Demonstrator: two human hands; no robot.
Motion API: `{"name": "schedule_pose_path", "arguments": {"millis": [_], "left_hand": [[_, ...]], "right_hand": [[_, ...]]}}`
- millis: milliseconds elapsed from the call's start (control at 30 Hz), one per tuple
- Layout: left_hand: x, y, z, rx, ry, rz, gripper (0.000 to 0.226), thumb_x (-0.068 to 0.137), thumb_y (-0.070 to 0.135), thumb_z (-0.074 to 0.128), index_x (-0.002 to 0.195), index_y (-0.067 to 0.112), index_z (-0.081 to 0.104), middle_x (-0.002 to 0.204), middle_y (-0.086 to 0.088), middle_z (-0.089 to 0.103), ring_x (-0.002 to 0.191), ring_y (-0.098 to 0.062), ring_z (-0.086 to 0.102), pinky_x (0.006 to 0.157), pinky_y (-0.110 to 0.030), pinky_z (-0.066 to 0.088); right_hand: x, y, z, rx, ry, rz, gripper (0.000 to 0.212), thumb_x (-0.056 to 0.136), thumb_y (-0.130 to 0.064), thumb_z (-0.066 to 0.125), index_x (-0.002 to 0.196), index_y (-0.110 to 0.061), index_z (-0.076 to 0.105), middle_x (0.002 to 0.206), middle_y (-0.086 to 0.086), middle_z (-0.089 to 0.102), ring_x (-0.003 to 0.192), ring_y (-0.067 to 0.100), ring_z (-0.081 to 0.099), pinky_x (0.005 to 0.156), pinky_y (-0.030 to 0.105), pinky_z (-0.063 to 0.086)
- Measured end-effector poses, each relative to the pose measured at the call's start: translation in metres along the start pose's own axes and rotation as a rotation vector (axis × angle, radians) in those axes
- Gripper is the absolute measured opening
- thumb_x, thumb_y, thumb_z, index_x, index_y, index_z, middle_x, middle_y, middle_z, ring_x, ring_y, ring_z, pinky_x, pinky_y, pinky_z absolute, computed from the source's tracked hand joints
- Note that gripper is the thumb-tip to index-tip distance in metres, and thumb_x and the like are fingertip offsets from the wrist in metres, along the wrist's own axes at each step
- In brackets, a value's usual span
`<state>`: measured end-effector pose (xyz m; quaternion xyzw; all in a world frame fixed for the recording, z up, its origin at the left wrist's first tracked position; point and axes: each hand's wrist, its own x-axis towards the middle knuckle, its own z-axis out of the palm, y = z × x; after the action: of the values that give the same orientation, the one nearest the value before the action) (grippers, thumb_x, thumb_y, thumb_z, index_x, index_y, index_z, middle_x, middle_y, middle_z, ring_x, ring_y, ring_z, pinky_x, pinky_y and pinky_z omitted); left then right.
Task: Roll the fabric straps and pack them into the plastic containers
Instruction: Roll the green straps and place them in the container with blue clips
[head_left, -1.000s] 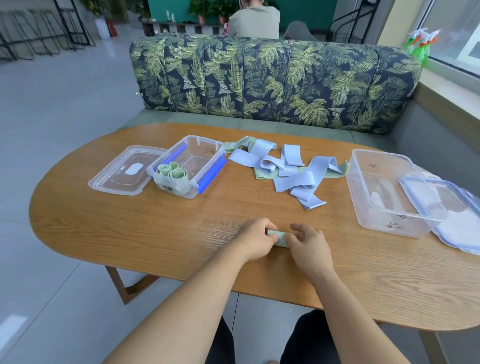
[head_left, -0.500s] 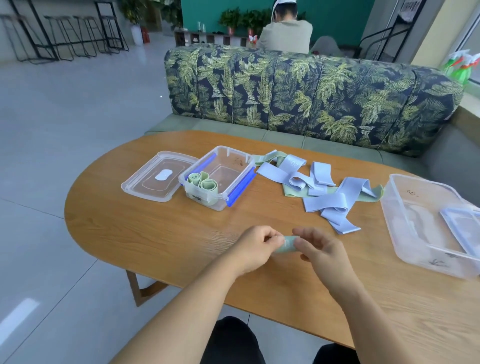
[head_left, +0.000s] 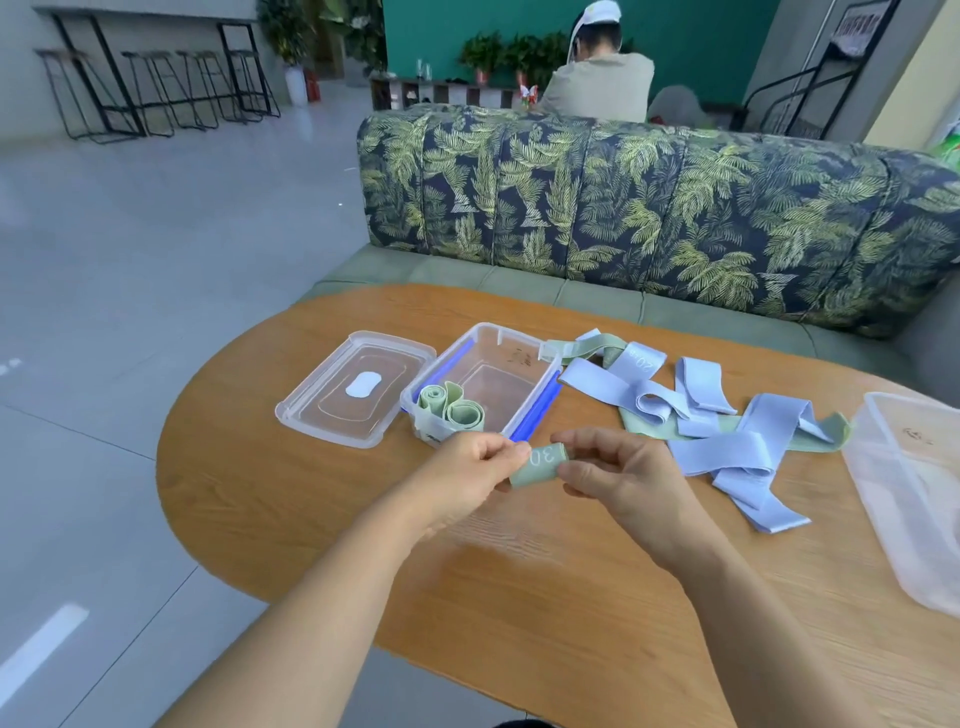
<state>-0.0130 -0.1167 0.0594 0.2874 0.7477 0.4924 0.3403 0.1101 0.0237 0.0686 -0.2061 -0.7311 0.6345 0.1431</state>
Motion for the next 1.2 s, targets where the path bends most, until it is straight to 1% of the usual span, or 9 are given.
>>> {"name": "schedule_pose_path", "arguments": {"millis": [133, 267, 367, 467, 667, 800, 1033, 1133, 1200], "left_hand": [[0.02, 0.0, -0.033, 0.045, 0.182, 0.096, 0.017, 0.096, 0.026, 0.058, 0.102, 0.016, 0.07, 0.091, 0.003, 0.071, 0.08, -0.005, 0.064, 0.08, -0.021, 0.048], [0.052, 0.005, -0.068, 0.359, 0.413, 0.117, 0.02, 0.089, 0.013, 0.063, 0.107, 0.02, 0.068, 0.1, 0.006, 0.068, 0.093, -0.011, 0.061, 0.09, -0.028, 0.048], [0.07, 0.01, -0.071, 0.706, 0.326, 0.087, 0.028, 0.089, 0.019, 0.063, 0.113, 0.033, 0.066, 0.114, 0.009, 0.06, 0.115, -0.014, 0.047, 0.101, -0.031, 0.035], [0.084, 0.01, -0.067, 0.972, 0.195, 0.043, 0.031, 0.088, 0.024, 0.064, 0.113, 0.042, 0.063, 0.111, 0.009, 0.054, 0.119, -0.017, 0.039, 0.095, -0.033, 0.027], [0.088, 0.012, -0.066, 0.955, 0.181, 0.021, 0.011, 0.086, 0.037, 0.069, 0.097, 0.037, 0.069, 0.084, 0.011, 0.04, 0.098, -0.022, 0.028, 0.083, -0.028, 0.026], [0.088, 0.016, -0.065, 1.019, 0.175, 0.045, 0.006, 0.088, 0.037, 0.066, 0.093, 0.035, 0.069, 0.089, 0.005, 0.039, 0.103, -0.025, 0.029, 0.082, -0.026, 0.029], [0.089, 0.023, -0.075, 1.275, 0.096, -0.028, 0.018, 0.09, 0.019, 0.051, 0.078, 0.022, 0.063, 0.084, -0.001, 0.062, 0.099, -0.027, 0.046, 0.097, -0.033, 0.027], [0.092, 0.031, -0.075, 1.333, 0.09, -0.114, 0.021, 0.084, 0.013, 0.044, 0.064, 0.018, 0.046, 0.071, -0.003, 0.054, 0.095, -0.025, 0.054, 0.11, -0.04, 0.02], [0.096, 0.032, -0.072, 1.344, 0.092, -0.147, 0.022, 0.085, 0.015, 0.045, 0.063, 0.018, 0.043, 0.078, -0.006, 0.061, 0.089, -0.025, 0.051, 0.112, -0.042, 0.02]], "right_hand": [[0.029, -0.016, 0.007, -0.134, 0.031, -0.094, 0.019, 0.084, -0.001, 0.07, 0.094, -0.018, 0.071, 0.084, 0.003, 0.07, 0.072, 0.01, 0.059, 0.075, 0.024, 0.05], [0.069, -0.028, 0.012, -0.436, 0.18, -0.202, 0.021, 0.083, -0.004, 0.069, 0.1, -0.017, 0.073, 0.084, 0.0, 0.069, 0.08, 0.017, 0.063, 0.076, 0.024, 0.05], [0.093, -0.032, 0.023, -0.631, 0.212, -0.294, 0.019, 0.08, -0.005, 0.063, 0.094, -0.011, 0.073, 0.081, 0.006, 0.069, 0.081, 0.028, 0.062, 0.075, 0.038, 0.052], [0.109, -0.029, 0.033, -0.8, 0.183, -0.285, 0.02, 0.078, -0.008, 0.06, 0.094, -0.012, 0.071, 0.084, 0.007, 0.066, 0.082, 0.028, 0.059, 0.069, 0.036, 0.049], [0.12, -0.014, 0.042, -0.934, 0.116, -0.195, 0.034, 0.082, -0.015, 0.059, 0.114, -0.02, 0.068, 0.107, 0.002, 0.066, 0.097, 0.024, 0.058, 0.073, 0.031, 0.044], [0.12, -0.01, 0.045, -0.977, 0.093, -0.16, 0.035, 0.083, -0.019, 0.06, 0.117, -0.025, 0.066, 0.113, -0.001, 0.065, 0.102, 0.022, 0.058, 0.075, 0.029, 0.045], [0.123, -0.004, 0.05, -1.06, 0.027, -0.163, 0.031, 0.084, -0.019, 0.056, 0.112, -0.027, 0.066, 0.108, -0.002, 0.063, 0.095, 0.022, 0.058, 0.068, 0.029, 0.039], [0.125, -0.004, 0.052, -1.083, -0.018, -0.14, 0.03, 0.084, -0.02, 0.057, 0.112, -0.027, 0.066, 0.108, -0.003, 0.061, 0.099, 0.022, 0.058, 0.07, 0.029, 0.041], [0.126, -0.004, 0.053, -1.09, -0.045, -0.118, 0.032, 0.084, -0.021, 0.058, 0.114, -0.029, 0.066, 0.112, -0.005, 0.063, 0.103, 0.021, 0.058, 0.074, 0.029, 0.044]]}}
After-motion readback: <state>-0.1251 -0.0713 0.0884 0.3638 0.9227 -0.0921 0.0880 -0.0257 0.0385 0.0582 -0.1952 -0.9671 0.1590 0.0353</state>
